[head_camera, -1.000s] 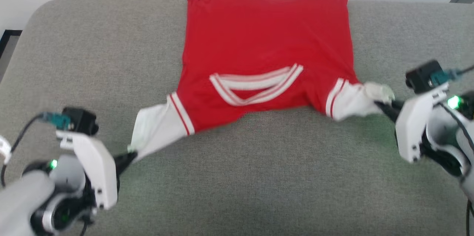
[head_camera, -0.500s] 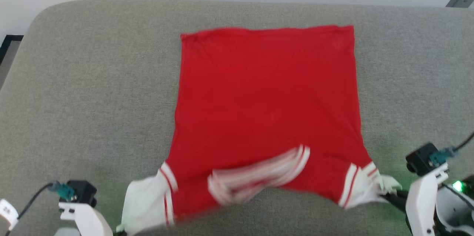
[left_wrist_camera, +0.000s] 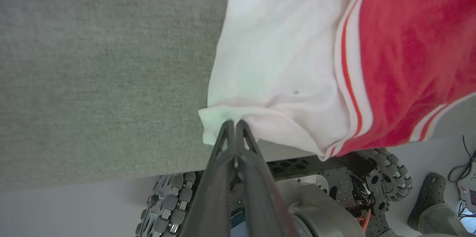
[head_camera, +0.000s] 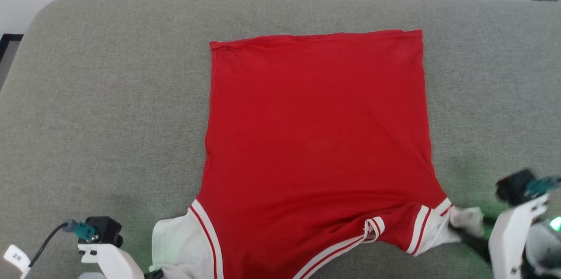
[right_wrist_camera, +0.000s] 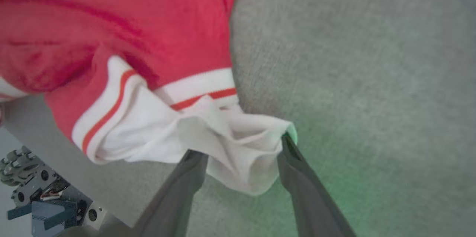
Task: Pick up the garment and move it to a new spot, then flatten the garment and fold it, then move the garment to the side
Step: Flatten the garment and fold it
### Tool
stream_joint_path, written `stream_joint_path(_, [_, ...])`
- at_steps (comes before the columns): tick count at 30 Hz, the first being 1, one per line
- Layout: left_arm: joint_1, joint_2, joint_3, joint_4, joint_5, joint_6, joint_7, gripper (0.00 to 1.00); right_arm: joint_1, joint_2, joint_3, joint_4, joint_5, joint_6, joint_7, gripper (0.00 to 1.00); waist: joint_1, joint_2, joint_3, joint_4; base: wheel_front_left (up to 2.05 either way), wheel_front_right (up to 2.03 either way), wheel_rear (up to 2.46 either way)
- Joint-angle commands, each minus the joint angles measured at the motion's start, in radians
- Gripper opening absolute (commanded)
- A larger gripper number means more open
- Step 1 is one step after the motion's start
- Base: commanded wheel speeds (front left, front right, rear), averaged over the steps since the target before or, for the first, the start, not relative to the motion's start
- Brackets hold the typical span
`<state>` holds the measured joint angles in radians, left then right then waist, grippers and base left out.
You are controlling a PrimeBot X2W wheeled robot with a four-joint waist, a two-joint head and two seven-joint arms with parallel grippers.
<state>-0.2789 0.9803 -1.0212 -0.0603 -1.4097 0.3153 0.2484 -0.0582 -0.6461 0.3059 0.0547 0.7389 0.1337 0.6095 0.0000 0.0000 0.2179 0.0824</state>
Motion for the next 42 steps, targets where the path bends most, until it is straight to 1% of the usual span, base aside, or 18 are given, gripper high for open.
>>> stream_joint_path(1, [-0.006, -0.006, 0.009, -0.003, 0.003, -0.006, -0.008, 0.0, -0.005, 0.013, -0.041, -0.023, -0.031, -0.005, 0.015, 1.0, 0.0, 0.0, 0.007, 0.002, 0.0, 0.0, 0.0])
stream_joint_path(6, [-0.029, -0.012, 0.026, -0.015, 0.008, -0.004, -0.022, 0.0, -0.05, 0.127, -0.212, -0.175, -0.145, -0.003, 0.072, 1.0, 0.0, 0.0, 0.035, 0.005, 0.0, 0.0, 0.0])
stream_joint_path(8, [-0.032, -0.016, 0.033, -0.02, 0.004, -0.005, -0.028, 0.0, -0.093, 0.181, -0.261, -0.213, -0.196, -0.003, 0.094, 1.0, 0.0, 0.0, 0.05, 0.006, 0.0, 0.0, 0.0])
stream_joint_path(11, [-0.053, -0.022, 0.039, -0.024, 0.015, -0.007, -0.026, 0.0, -0.182, 0.24, -0.302, -0.229, -0.273, -0.003, 0.115, 1.0, 0.0, 0.0, 0.075, 0.017, 0.0, 0.0, 0.0])
stream_joint_path(12, [-0.058, -0.025, 0.039, -0.025, 0.02, -0.008, -0.025, 0.0, -0.217, 0.263, -0.311, -0.217, -0.285, -0.003, 0.116, 1.0, 0.0, 0.0, 0.083, 0.021, 0.0, 0.0, 0.0])
stream_joint_path(13, [-0.065, -0.029, 0.039, -0.025, 0.024, -0.01, -0.022, 0.0, -0.253, 0.272, -0.319, -0.201, -0.306, -0.003, 0.114, 1.0, 0.0, 0.0, 0.092, 0.028, 0.0, 0.0, 0.0])
stream_joint_path(15, [-0.084, -0.039, 0.039, -0.022, 0.029, -0.018, -0.019, 0.0, -0.327, 0.288, -0.325, -0.15, -0.331, -0.003, 0.106, 1.0, 0.0, 0.0, 0.11, 0.043, 0.0, 0.0, 0.0])
stream_joint_path(18, [-0.112, -0.06, 0.036, -0.015, 0.043, -0.032, -0.01, 0.0, -0.441, 0.294, -0.323, -0.044, -0.361, -0.003, 0.09, 1.0, 0.0, 0.0, 0.136, 0.069, 0.0, 0.0, 0.0])
stream_joint_path(27, [-0.189, -0.129, 0.025, 0.035, 0.081, -0.085, 0.01, 0.0, -0.746, 0.267, -0.322, 0.377, -0.422, -0.003, 0.076, 1.0, 0.0, 0.0, 0.213, 0.162, 0.0, 0.0, 0.0])
stream_joint_path(33, [-0.225, -0.172, 0.02, 0.082, 0.093, -0.117, 0.014, 0.0, -0.896, 0.269, -0.319, 0.631, -0.441, -0.003, 0.132, 1.0, 0.0, 0.0, 0.253, 0.209, 0.0, 0.0, 0.0])
stream_joint_path(35, [-0.23, -0.183, 0.021, 0.099, 0.088, -0.124, 0.012, 0.0, -0.919, 0.279, -0.323, 0.713, -0.44, -0.003, 0.172, 1.0, 0.0, 0.0, 0.262, 0.218, 0.0, 0.0, 0.0])
stream_joint_path(39, [-0.236, -0.201, 0.021, 0.13, 0.082, -0.137, 0.008, 0.0, -0.919, 0.289, -0.315, 0.873, -0.463, -0.003, 0.304, 1.0, 0.0, 0.0, 0.265, 0.225, 0.0, 0.0, 0.0])
stream_joint_path(40, [-0.235, -0.204, 0.021, 0.137, 0.078, -0.14, 0.008, 0.0, -0.919, 0.289, -0.298, 0.892, -0.47, -0.003, 0.325, 0.43, 0.0, 0.0, 0.265, 0.225, 0.0, 0.0, 0.0])
stream_joint_path(41, [-0.235, -0.207, 0.024, 0.143, 0.073, -0.142, 0.006, 0.0, -0.92, 0.284, -0.293, 0.906, -0.464, -0.003, 0.338, 0.0, 0.0, 0.0, 0.263, 0.223, 0.0, 0.0, 0.0])
stream_joint_path(42, [-0.235, -0.207, 0.026, 0.148, 0.071, -0.143, 0.005, 0.0, -0.922, 0.284, -0.289, 0.911, -0.455, -0.003, 0.341, 0.0, 0.0, 0.0, 0.261, 0.22, 0.0, 0.0, 0.0])
